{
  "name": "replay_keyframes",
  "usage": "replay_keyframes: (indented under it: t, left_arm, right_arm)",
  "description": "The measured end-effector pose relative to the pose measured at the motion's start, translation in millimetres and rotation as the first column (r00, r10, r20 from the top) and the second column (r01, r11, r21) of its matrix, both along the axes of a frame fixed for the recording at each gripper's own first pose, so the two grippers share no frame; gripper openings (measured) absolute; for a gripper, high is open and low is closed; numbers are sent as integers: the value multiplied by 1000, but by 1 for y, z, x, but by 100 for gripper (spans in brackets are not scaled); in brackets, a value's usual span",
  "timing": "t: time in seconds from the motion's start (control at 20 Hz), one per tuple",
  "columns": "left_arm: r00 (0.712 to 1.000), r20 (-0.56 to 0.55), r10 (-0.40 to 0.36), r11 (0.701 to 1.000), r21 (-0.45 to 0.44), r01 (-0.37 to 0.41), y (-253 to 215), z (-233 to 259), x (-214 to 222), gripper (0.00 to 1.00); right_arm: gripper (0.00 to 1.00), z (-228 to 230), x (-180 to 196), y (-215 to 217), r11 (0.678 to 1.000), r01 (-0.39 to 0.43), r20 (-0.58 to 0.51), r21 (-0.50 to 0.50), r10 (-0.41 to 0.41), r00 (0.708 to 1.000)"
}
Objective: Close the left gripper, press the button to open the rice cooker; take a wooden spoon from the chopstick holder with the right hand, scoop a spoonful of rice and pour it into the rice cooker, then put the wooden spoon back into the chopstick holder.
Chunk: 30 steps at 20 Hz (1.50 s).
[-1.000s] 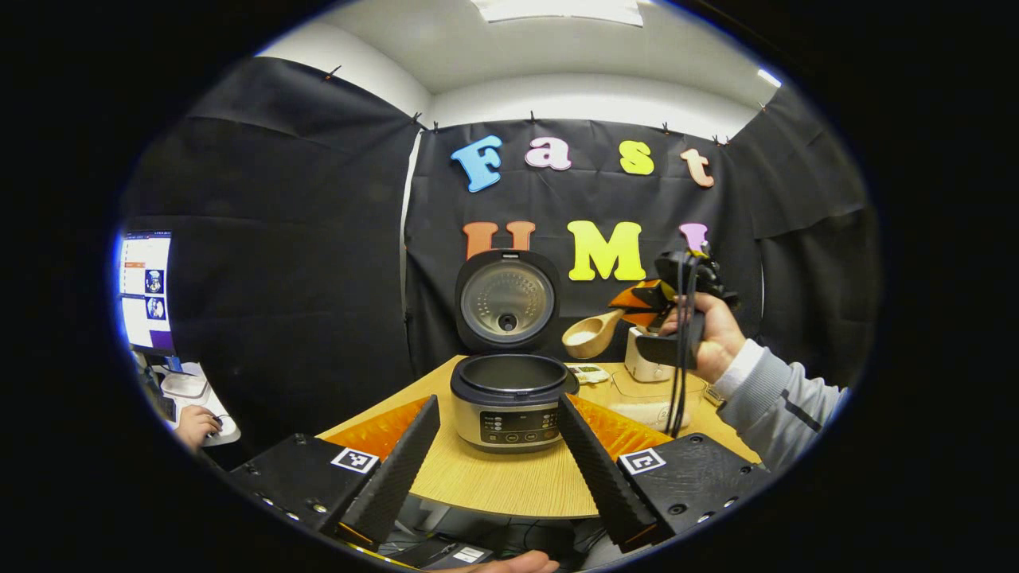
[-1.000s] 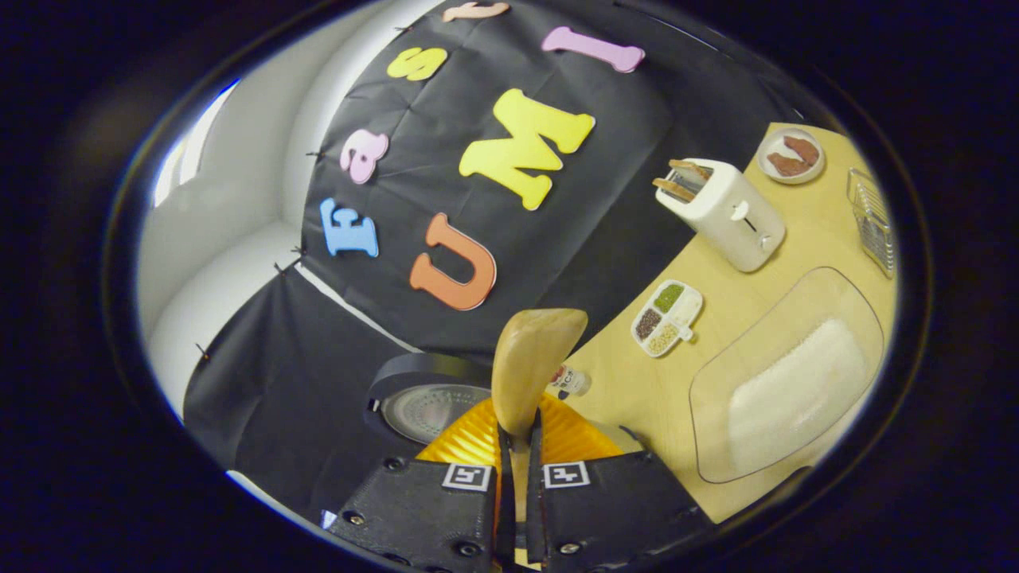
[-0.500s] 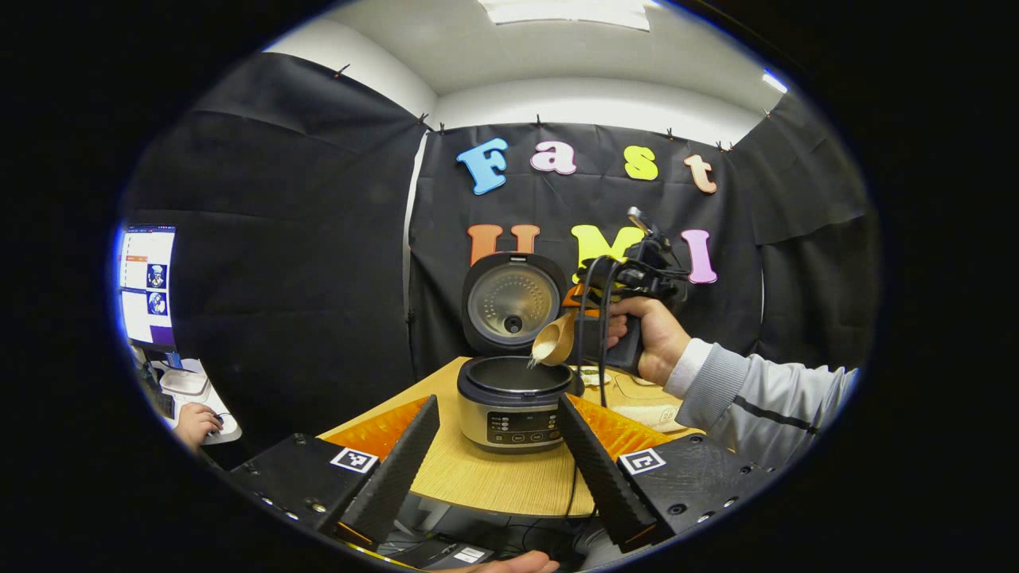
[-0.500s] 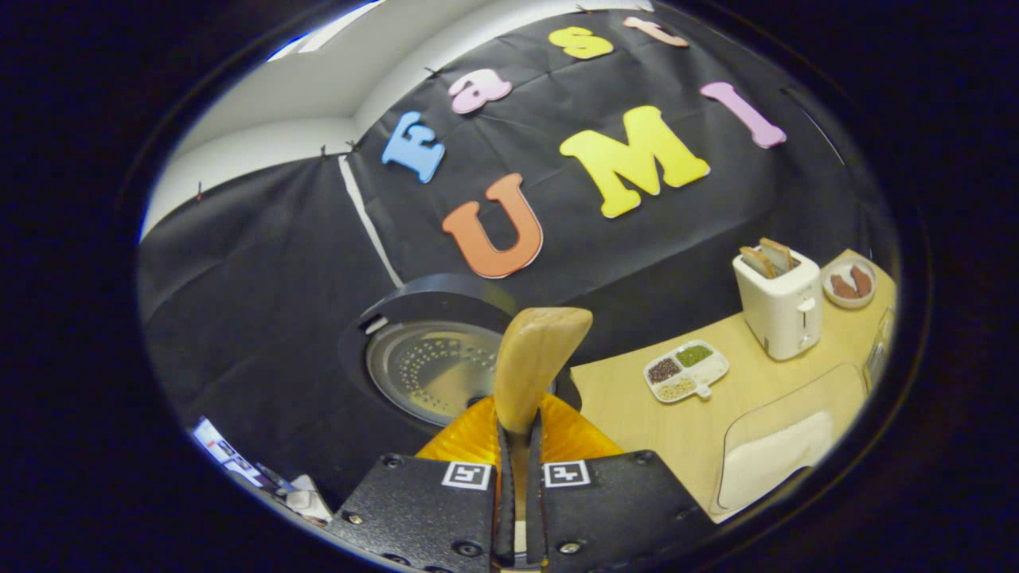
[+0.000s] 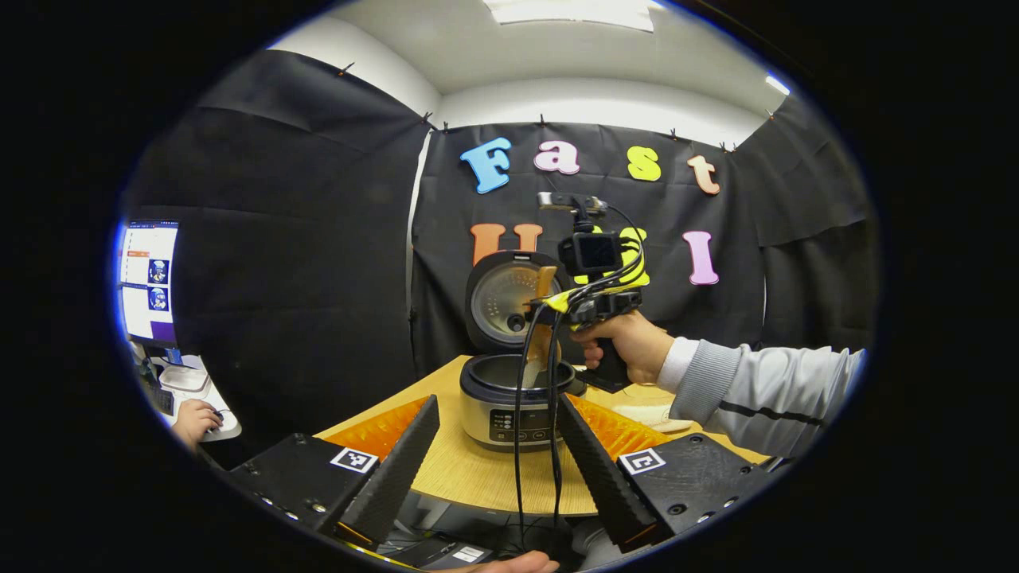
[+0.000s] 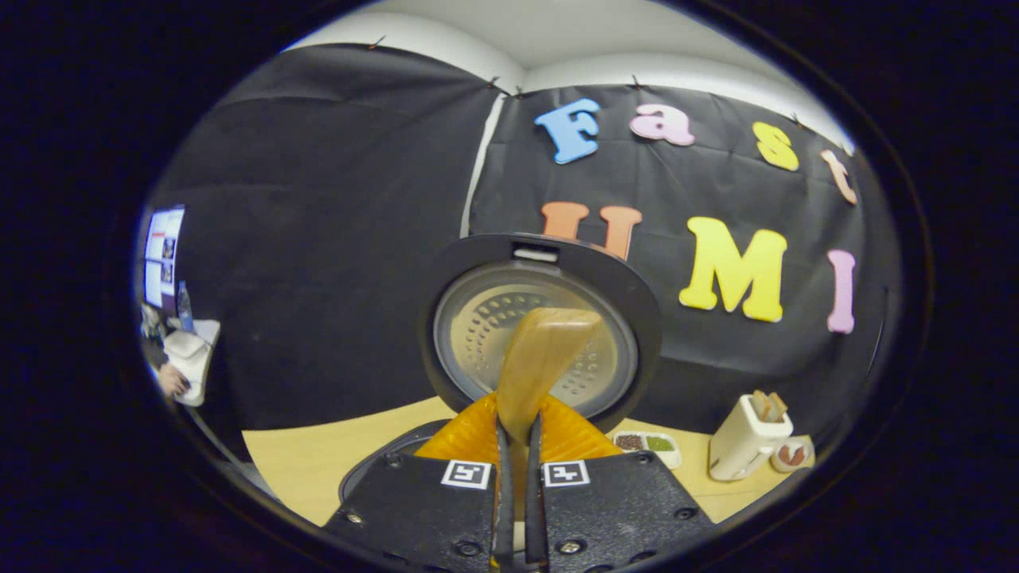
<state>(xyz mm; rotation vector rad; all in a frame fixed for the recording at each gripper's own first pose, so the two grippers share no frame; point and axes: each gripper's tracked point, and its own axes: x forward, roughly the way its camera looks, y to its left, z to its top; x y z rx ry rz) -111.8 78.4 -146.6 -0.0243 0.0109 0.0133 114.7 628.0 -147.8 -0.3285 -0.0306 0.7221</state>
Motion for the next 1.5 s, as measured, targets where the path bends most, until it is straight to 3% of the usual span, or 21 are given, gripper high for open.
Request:
replay_keyframes:
  t: [0.1, 0.2, 0.55, 0.85, 1.15, 1.3, 1.5]
  left_arm:
    - [1000, 4, 1, 1000, -4, -1, 2, 0, 1, 95]
    - [1000, 3, -1, 1000, -13, 1, 2, 0, -1, 95]
    - [1000, 19, -5, 999, -33, 6, 1, 10, -2, 95]
    - [1000, 25, -13, 1000, -27, 13, -14, 17, 3, 95]
    - [1000, 17, -25, 999, -40, 26, -38, 20, 12, 95]
    - [999, 22, -44, 998, -39, 45, -54, 23, 15, 95]
    - [998, 30, -56, 998, -26, 57, -69, 28, 24, 95]
  right_arm:
    - [11, -6, -8, 6, 998, -7, 42, -59, 9, 999]
    - [11, -9, -8, 7, 999, 0, 37, -54, 2, 999]
    - [11, 33, -2, -53, 994, 50, -18, 96, -49, 999]
    - [11, 78, 10, -159, 968, 146, -53, 202, -138, 989]
    - [11, 100, 33, -286, 922, 271, -81, 276, -259, 963]
    - [11, 101, 54, -357, 888, 351, -108, 297, -335, 936]
    - [11, 83, 91, -450, 820, 480, -137, 313, -461, 877]
